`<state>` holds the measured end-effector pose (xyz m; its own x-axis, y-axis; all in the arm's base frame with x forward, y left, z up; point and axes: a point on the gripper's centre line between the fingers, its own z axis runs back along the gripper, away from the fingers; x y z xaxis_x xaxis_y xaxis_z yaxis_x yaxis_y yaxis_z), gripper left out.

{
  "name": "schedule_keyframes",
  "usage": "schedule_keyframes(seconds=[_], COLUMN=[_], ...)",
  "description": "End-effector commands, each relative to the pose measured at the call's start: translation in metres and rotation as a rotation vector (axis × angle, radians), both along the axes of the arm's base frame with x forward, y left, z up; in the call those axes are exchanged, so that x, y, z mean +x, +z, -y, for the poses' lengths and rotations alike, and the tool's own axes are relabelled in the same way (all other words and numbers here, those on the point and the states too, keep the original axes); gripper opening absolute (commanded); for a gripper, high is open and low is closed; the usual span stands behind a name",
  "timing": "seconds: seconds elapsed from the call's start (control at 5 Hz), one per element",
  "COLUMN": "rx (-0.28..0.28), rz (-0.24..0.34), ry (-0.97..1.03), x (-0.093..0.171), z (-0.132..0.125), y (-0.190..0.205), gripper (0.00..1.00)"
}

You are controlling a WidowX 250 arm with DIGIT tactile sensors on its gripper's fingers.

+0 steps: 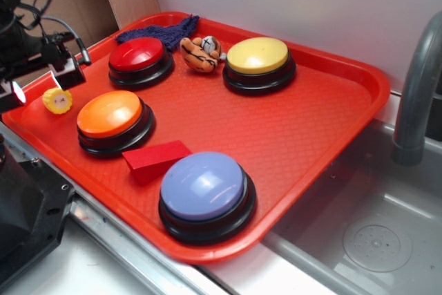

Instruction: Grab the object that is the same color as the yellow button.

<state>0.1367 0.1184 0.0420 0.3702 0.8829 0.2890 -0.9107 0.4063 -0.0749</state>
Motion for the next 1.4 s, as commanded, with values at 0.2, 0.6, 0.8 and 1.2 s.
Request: schedule_keyframes(seconds=[0.2, 0.6, 0.8, 1.2], rx=[0.043, 0.053, 0.018, -0.067], rz=[0.062, 0.085, 0.075, -0.001], ry=[-0.004, -0.039, -0.135, -0.630], x=[0.010, 0.013, 0.015, 0.025], z=[-0.020, -0.022, -0.007, 0.061], y=[-0.010, -0.020, -0.012, 0.089], gripper=[1.00, 0.00, 0.00, 0.00])
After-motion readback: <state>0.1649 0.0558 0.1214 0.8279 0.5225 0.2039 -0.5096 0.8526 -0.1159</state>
